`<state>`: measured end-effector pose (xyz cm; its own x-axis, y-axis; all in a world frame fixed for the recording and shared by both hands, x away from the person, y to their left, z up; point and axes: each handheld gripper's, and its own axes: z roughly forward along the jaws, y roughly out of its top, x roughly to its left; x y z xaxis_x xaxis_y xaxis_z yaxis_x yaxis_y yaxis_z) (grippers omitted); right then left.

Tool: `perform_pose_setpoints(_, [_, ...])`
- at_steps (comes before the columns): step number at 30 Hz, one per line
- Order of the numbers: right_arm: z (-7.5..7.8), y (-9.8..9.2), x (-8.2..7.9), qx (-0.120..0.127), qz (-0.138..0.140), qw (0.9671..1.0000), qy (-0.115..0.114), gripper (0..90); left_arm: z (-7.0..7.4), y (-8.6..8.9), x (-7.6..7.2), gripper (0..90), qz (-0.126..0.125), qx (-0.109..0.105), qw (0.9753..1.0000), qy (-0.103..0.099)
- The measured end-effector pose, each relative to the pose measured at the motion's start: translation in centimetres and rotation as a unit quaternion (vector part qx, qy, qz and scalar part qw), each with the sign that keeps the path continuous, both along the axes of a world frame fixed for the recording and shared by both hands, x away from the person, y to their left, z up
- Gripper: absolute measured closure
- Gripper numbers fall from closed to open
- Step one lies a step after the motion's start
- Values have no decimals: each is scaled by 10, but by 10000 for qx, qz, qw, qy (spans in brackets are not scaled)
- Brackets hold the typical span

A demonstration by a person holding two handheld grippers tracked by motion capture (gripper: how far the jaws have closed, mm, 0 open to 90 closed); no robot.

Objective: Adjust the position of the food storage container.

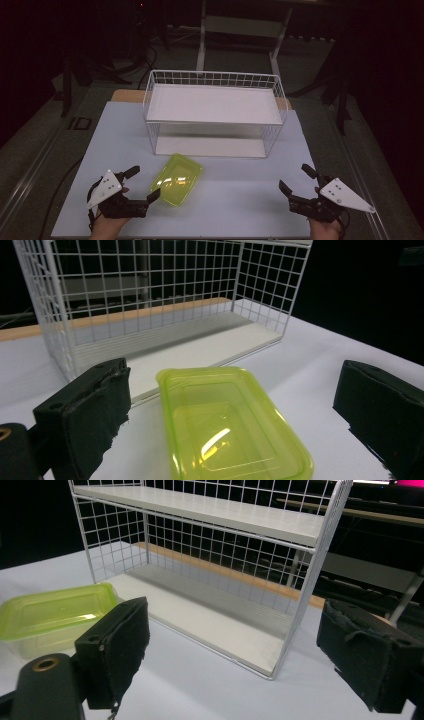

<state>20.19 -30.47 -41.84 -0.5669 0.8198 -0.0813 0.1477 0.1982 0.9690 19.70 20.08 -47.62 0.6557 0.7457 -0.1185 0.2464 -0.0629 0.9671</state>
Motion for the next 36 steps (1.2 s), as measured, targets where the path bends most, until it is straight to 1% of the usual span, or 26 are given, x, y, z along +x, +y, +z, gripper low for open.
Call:
perform_pose_setpoints(4, [0,-1,2,70,19,10000,61,135,-1,-3,0,38,-49,-169,9998,112])
perform_pose_setpoints(5, [0,-1,2,70,19,10000,61,135,-1,-3,0,39,-49,-169,9998,112])
perform_pose_setpoints(7, [-1,0,4,65,38,9999,86,135,-1,-10,-3,41,-79,-114,9998,107])
perform_pose_setpoints(10, [-1,1,5,78,55,9999,111,135,-2,-16,-4,57,-156,-81,9997,153])
perform_pose_setpoints(11, [0,2,5,35,39,9999,92,136,-2,-17,-5,86,-210,-84,9996,184])
perform_pose_setpoints(13, [0,3,5,16,45,10000,73,136,-3,-20,-7,103,-240,-134,9994,214])
perform_pose_setpoints(15, [0,4,6,3,66,9999,85,136,-3,-26,-7,148,-275,-138,9991,306])
perform_pose_setpoints(16, [-1,4,7,8,75,9999,89,136,-3,-29,-7,150,-298,-145,9988,348])
perform_pose_setpoints(17, [-1,5,8,27,95,9999,101,136,-3,-32,-6,172,-276,-98,9988,397])
perform_pose_setpoints(18, [-1,5,8,34,112,9999,122,136,-3,-35,-7,222,-313,-114,9986,402])
perform_pose_setpoints(19, [-1,5,8,34,112,9999,122,136,-3,-38,-7,222,-357,-68,9986,397])
perform_pose_setpoints(20, [-1,5,8,34,110,9999,124,136,-2,-43,-7,254,-393,-1,9984,405])
perform_pose_setpoints(21, [-1,6,9,38,115,9998,130,136,-2,-45,-7,328,-433,-12,9983,397])
perform_pose_setpoints(22, [-1,6,9,38,115,9998,130,136,-2,-48,-7,328,-461,-17,9981,401])
perform_pose_setpoints(23, [-1,6,9,38,117,9999,111,136,-1,-51,-7,409,-478,-9,9980,402])
perform_pose_setpoints(24, [-1,6,9,38,117,9999,111,136,-1,-54,-6,409,-507,12,9979,401])
perform_pose_setpoints(25, [-1,6,9,35,115,9999,98,136,-1,-57,-6,484,-525,61,9977,420])
perform_pose_setpoints(26, [-1,6,9,35,115,9999,98,136,-1,-60,-5,484,-577,83,9973,439])
perform_pose_setpoints(27, [-1,6,9,40,121,9999,88,136,-1,-64,-5,558,-598,143,9971,455])
perform_pose_setpoints(28, [-1,6,9,40,121,9999,88,136,-2,-67,-4,558,-606,195,9967,497])
perform_pose_setpoints(29, [-1,6,10,45,131,9999,87,136,-3,-69,-4,616,-662,182,9962,535])
perform_pose_setpoints(30, [-1,6,10,45,131,9999,87,136,-4,-72,-3,616,-684,199,9957,598])
perform_pose_setpoints(32, [-1,6,10,52,144,9998,88,136,-8,-78,-2,688,-747,293,9944,693])
perform_pose_setpoints(33, [-1,6,10,49,142,9998,87,136,-9,-80,-2,732,-720,369,9941,719])
perform_pose_setpoints(34, [-1,6,10,46,142,9999,79,136,-11,-83,-1,754,-703,484,9935,756])
perform_pose_setpoints(36, [0,6,10,52,145,9999,68,136,-15,-87,-1,782,-808,637,9917,776])
